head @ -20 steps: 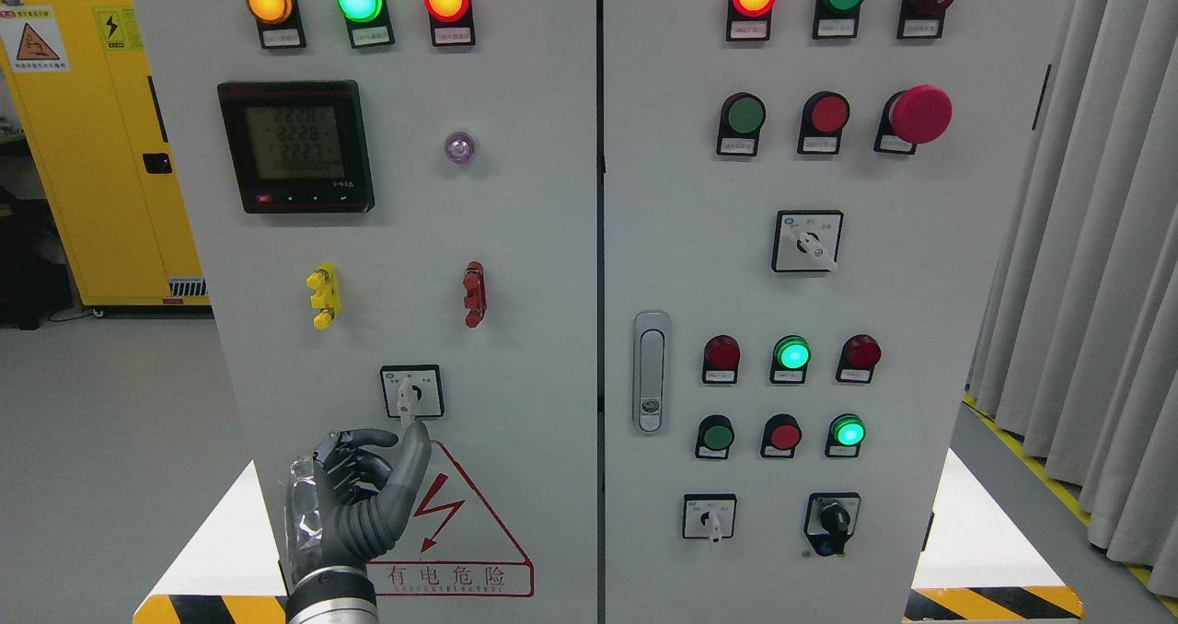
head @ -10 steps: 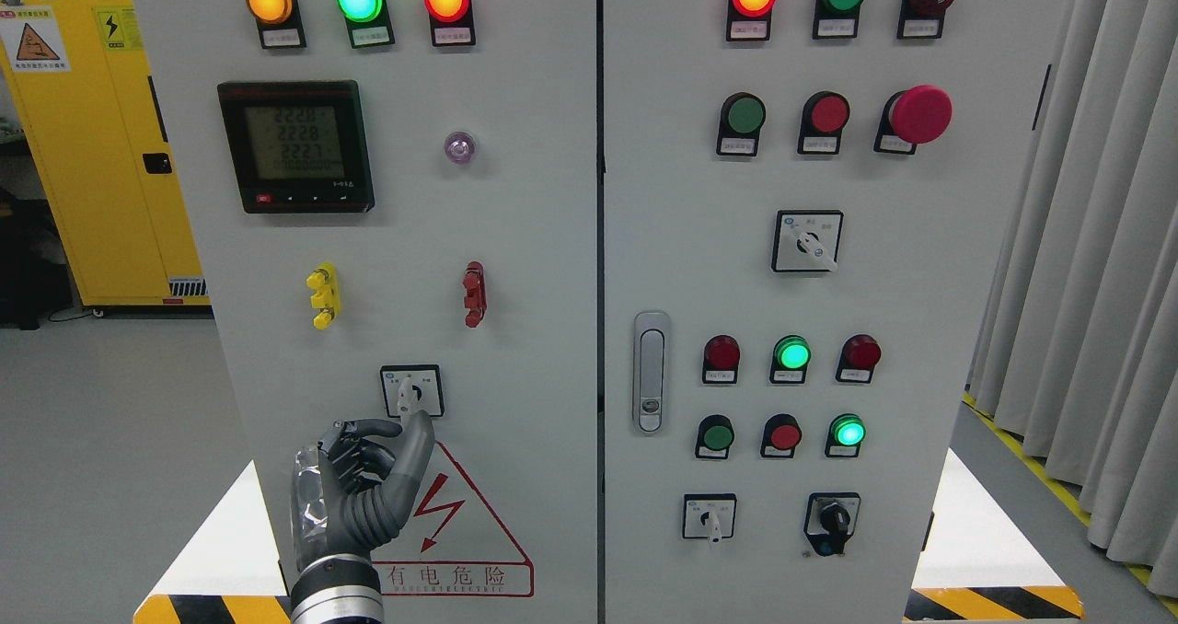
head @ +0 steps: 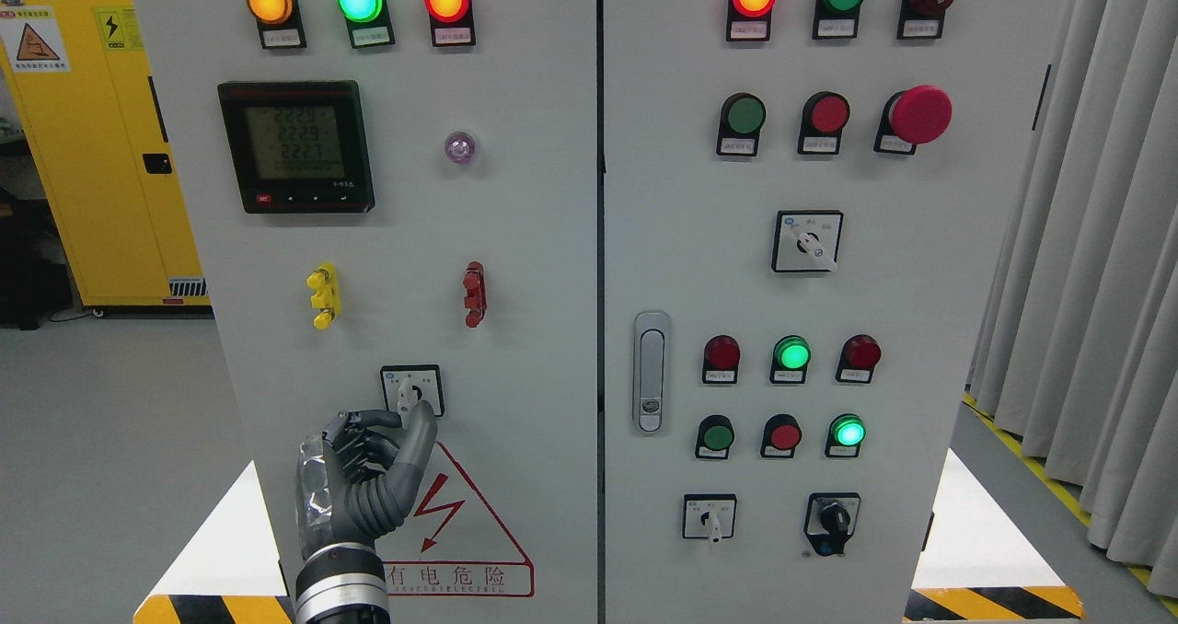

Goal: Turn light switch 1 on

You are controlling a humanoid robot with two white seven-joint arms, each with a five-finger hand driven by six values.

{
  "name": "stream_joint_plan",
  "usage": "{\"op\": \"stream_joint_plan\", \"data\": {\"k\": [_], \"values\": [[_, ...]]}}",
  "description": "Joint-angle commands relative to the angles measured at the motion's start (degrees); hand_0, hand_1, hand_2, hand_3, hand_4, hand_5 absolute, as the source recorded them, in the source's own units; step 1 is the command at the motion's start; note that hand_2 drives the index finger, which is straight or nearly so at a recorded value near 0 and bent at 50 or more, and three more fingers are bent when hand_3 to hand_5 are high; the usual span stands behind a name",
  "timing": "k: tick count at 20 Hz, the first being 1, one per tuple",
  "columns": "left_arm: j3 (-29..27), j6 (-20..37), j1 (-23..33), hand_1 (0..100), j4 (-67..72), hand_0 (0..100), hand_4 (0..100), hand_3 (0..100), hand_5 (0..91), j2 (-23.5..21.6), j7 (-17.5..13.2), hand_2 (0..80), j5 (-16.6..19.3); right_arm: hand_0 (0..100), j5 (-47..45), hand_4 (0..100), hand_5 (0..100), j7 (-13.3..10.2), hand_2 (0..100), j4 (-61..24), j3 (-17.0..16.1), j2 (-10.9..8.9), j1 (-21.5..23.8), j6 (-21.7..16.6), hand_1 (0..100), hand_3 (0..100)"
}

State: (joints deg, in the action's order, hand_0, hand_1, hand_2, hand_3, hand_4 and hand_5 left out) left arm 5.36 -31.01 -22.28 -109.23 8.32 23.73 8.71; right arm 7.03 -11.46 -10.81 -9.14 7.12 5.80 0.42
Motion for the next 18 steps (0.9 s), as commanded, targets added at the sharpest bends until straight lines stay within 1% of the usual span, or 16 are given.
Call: {"op": "stream_joint_plan", "data": {"k": [1, 7, 15, 18], "values": [[0.0, 0.0, -0.3, 66, 0.7, 24, 83, 88, 75.9, 0.2, 0.0, 55.9, 0.1, 0, 0.0, 0, 0, 0.0, 4, 0.0, 0.0, 0.0, 0.0, 0.0, 50, 0], [-0.1, 0.1, -0.6, 65, 0.6, 27, 83, 88, 75.9, 0.2, 0.0, 56.0, 0.7, 0, 0.0, 0, 0, 0.0, 4, 0.0, 0.0, 0.0, 0.0, 0.0, 50, 0], [-0.1, 0.0, -0.7, 65, 0.6, 28, 83, 88, 76.0, 0.2, 0.0, 56.2, 1.0, 0, 0.0, 0, 0, 0.0, 4, 0.0, 0.0, 0.0, 0.0, 0.0, 50, 0], [-0.1, -0.9, -1.1, 65, 0.7, 28, 83, 88, 76.5, 0.2, 0.0, 56.5, 1.9, 0, 0.0, 0, 0, 0.0, 4, 0.0, 0.0, 0.0, 0.0, 0.0, 50, 0]]}}
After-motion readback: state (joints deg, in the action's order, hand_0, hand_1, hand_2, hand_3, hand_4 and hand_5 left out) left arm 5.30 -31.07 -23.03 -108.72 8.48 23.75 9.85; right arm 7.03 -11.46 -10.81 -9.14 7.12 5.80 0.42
